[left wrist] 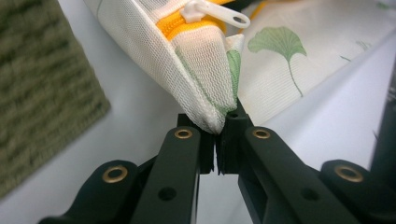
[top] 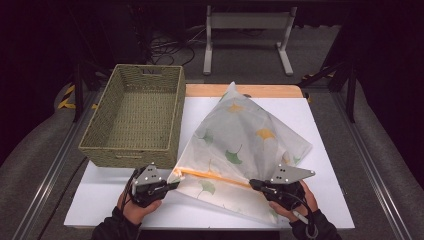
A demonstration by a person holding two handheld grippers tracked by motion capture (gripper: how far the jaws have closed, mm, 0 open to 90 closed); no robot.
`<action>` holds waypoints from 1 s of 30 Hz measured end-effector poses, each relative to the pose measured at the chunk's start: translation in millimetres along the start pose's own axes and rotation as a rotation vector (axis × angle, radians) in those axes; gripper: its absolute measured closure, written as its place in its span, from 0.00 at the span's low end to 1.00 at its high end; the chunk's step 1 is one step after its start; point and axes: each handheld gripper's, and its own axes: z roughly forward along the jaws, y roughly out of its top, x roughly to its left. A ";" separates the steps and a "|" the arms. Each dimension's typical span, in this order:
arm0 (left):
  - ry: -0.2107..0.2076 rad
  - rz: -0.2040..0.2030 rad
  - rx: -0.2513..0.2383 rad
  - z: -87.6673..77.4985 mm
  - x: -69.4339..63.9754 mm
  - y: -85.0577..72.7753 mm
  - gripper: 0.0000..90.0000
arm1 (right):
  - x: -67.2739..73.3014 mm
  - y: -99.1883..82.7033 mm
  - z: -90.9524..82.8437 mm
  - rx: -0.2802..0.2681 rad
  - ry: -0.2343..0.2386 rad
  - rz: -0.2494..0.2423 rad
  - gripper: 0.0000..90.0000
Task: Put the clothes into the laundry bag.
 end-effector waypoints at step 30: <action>-0.031 -0.029 0.040 6.4 25.1 -0.8 0.52 | 4.6 -6.0 28.7 0.092 -0.006 -0.015 0.97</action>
